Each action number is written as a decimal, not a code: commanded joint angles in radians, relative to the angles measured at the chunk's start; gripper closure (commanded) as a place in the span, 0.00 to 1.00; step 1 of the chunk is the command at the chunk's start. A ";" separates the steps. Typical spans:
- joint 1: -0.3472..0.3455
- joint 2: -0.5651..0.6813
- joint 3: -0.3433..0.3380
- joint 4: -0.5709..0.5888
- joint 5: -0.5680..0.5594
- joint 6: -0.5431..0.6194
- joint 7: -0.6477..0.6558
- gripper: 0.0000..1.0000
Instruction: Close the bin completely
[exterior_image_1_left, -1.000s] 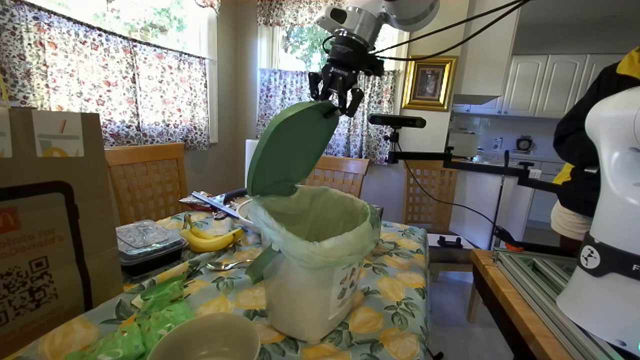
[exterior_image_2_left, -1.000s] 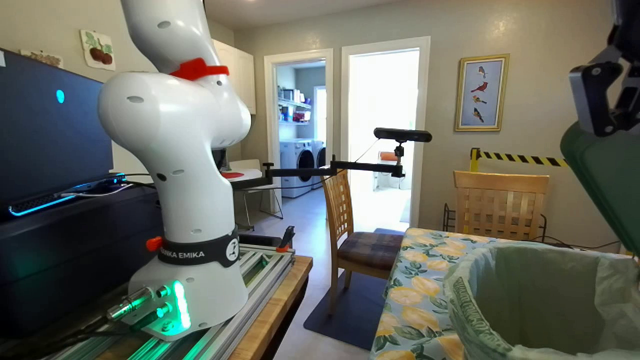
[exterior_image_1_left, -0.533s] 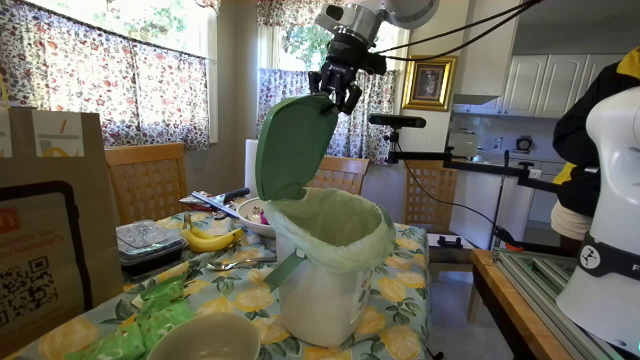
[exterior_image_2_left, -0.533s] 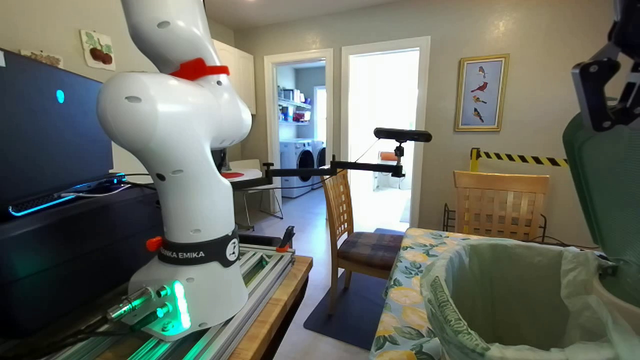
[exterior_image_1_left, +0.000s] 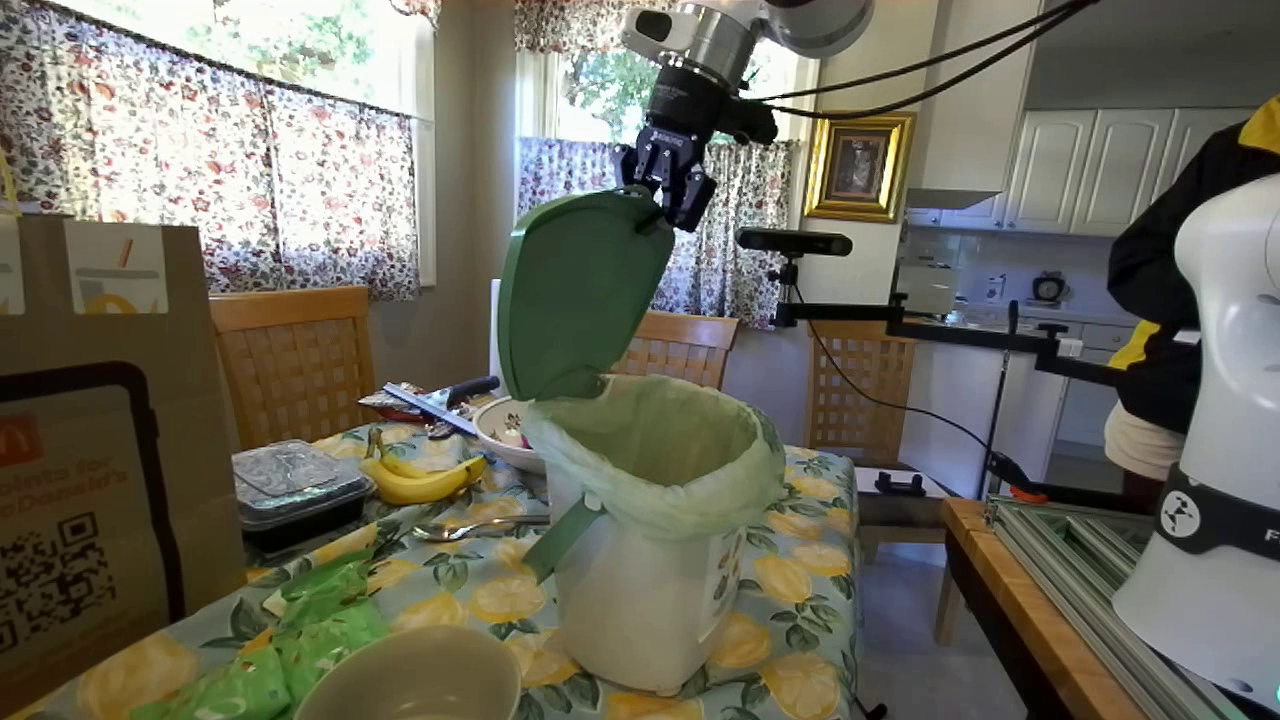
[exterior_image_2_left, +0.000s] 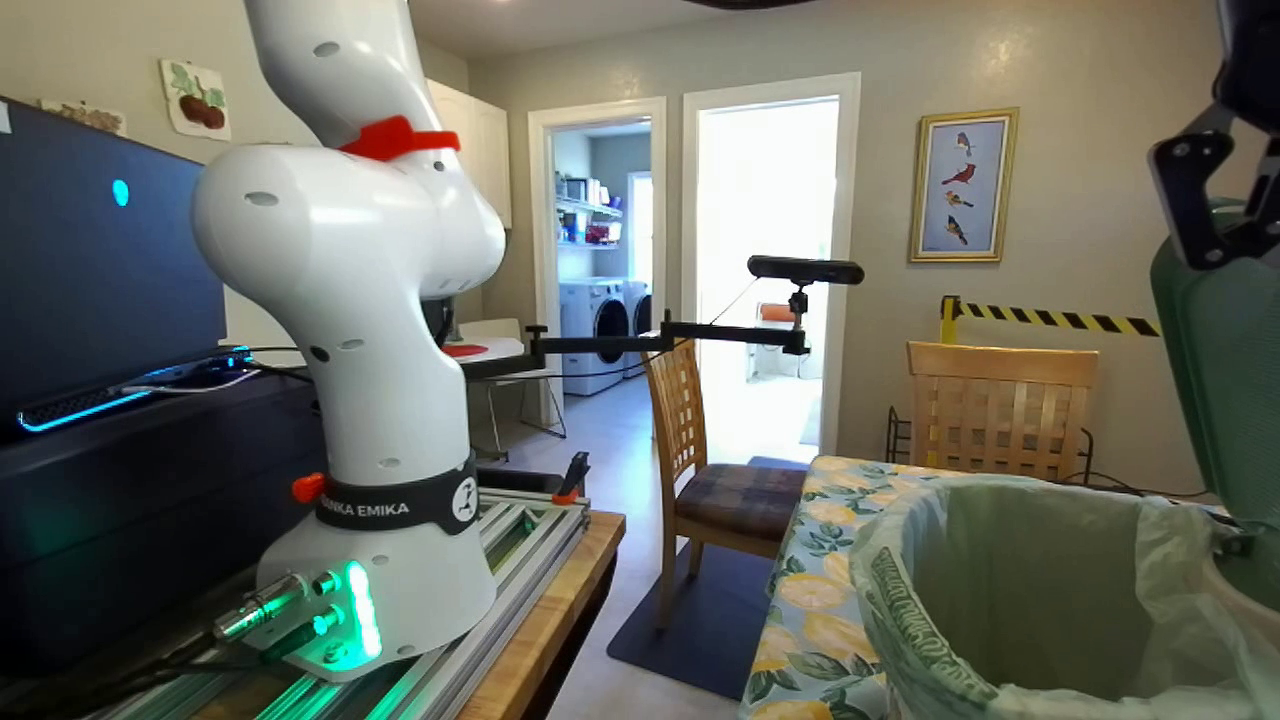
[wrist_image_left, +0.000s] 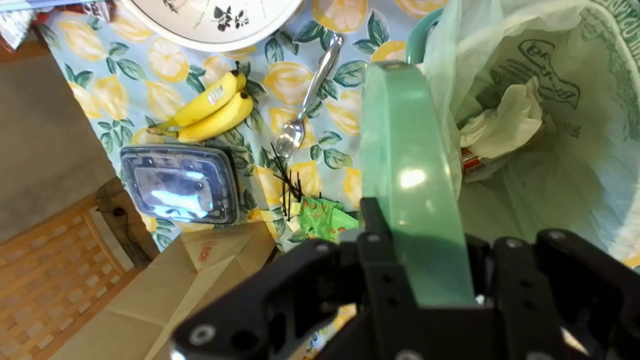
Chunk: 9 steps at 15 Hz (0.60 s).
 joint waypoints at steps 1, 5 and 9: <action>-0.015 -0.003 0.024 -0.044 -0.071 -0.012 0.084 0.95; -0.010 -0.016 0.033 -0.054 -0.116 -0.041 0.123 0.97; -0.007 -0.046 0.042 -0.078 -0.163 -0.066 0.134 0.92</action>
